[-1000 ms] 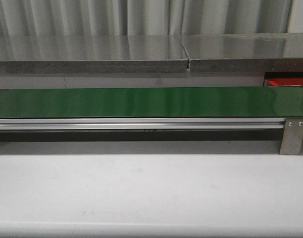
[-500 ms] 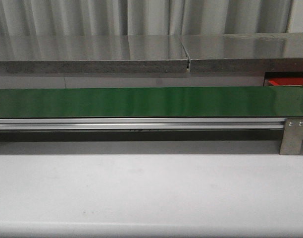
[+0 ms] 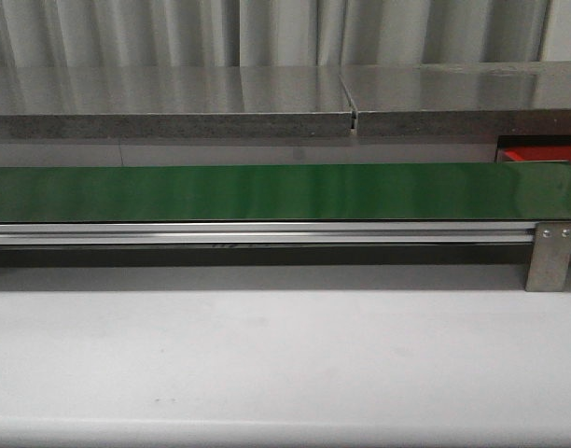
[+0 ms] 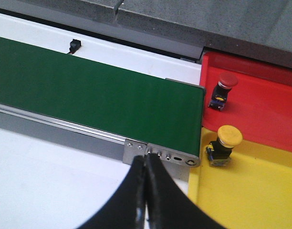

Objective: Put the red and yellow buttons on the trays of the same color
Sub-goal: 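Carry the red button onto the belt's start and open the left gripper, then move the left gripper to a yellow mushroom button and grasp it, then set the yellow button on the belt's start and open the left gripper, then lower the right gripper onto the red button on the belt, grasp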

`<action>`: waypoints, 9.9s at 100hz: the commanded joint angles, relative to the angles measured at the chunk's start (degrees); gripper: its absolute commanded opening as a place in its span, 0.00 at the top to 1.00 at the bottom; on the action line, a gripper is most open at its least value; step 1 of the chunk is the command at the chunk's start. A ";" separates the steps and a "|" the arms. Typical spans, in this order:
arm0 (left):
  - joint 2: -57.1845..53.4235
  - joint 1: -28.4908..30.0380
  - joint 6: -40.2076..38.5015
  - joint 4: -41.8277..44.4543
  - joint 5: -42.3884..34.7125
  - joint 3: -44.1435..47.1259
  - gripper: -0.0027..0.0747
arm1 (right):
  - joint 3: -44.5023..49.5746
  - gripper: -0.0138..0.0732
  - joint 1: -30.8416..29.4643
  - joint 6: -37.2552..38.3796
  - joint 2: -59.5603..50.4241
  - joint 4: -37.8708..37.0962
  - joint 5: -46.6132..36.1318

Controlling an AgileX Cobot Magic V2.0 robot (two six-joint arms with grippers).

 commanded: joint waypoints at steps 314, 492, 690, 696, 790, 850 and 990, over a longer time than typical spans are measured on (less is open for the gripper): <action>3.76 21.24 1.76 2.83 3.90 -1.16 0.24 | -1.50 0.93 0.15 -0.34 -0.03 0.71 -3.75; 3.97 20.33 1.23 0.93 1.52 -1.46 0.58 | -1.50 0.93 0.15 -0.34 -0.03 0.71 -3.75; 2.56 -1.22 2.94 -4.24 4.99 -11.03 0.26 | -1.50 0.93 0.15 -0.34 -0.03 0.71 -3.79; 1.22 -2.18 3.42 -4.24 4.54 -11.03 0.30 | -1.50 0.93 0.15 -0.34 -0.03 0.71 -3.79; -23.95 -20.26 5.69 -2.02 -1.46 5.44 0.99 | -1.50 0.93 0.15 -0.29 -0.03 0.72 -3.76; -53.06 -20.26 5.69 -2.13 -6.84 28.84 0.99 | -1.50 0.93 0.15 -0.24 -0.03 2.48 -3.06; -61.71 -20.26 5.69 -1.57 -6.78 33.21 0.99 | -35.75 0.12 17.15 -0.30 46.19 2.70 4.70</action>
